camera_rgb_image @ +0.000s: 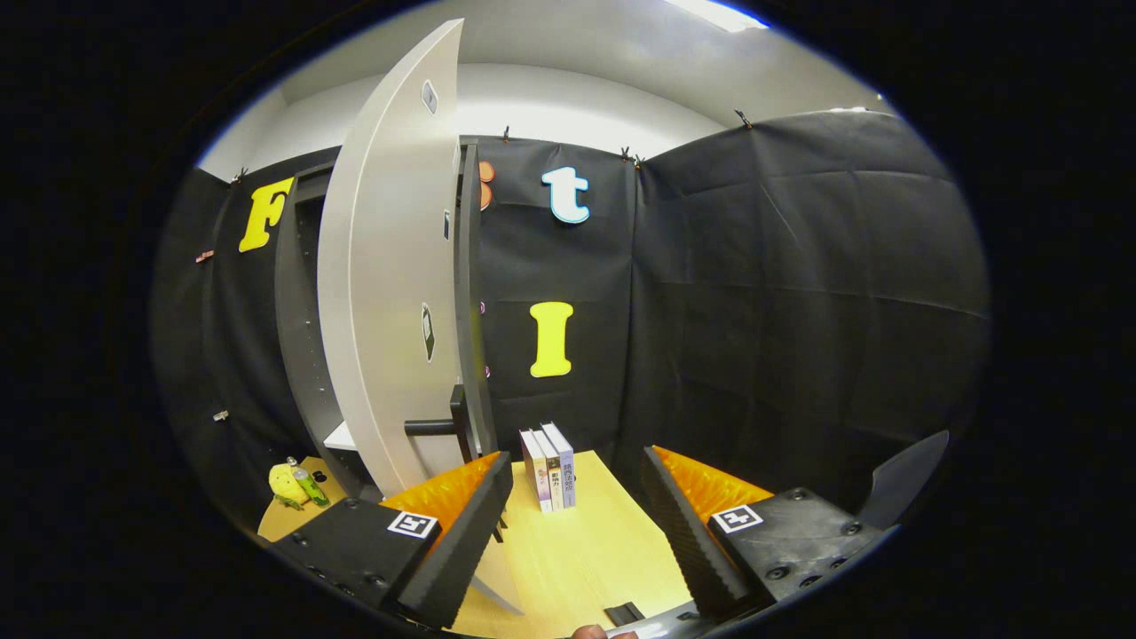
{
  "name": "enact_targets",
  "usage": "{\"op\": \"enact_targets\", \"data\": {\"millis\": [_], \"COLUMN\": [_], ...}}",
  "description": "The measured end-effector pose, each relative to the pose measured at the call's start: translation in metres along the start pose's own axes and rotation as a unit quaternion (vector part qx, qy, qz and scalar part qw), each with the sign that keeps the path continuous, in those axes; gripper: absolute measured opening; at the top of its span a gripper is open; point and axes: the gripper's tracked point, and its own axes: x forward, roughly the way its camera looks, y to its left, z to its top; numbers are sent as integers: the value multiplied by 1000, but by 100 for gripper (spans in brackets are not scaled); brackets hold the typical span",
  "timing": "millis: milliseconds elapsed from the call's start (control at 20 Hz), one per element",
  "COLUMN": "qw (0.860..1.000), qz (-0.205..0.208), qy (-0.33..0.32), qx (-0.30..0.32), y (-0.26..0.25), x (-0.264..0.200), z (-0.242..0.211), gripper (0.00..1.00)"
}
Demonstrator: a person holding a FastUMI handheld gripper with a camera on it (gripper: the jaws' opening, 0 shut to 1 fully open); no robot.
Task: Open the shoe cabinet door, grab the shoes and put them into the shoe cabinet, then close the shoe cabinet door.
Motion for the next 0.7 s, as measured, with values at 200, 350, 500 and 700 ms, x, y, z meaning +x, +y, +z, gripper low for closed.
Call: {"op": "enact_targets", "data": {"millis": [200, 350, 500, 700], "qw": [1000, 1000, 999, 997], "qz": [8, 26, 46, 74], "qy": [2, 8, 13, 17], "qx": [2, 10, 13, 17], "y": [19, 40, 65, 98], "x": [-7, -15, -19, -23], "z": [0, -3, -4, -6], "gripper": [96, 96, 97, 97]}}
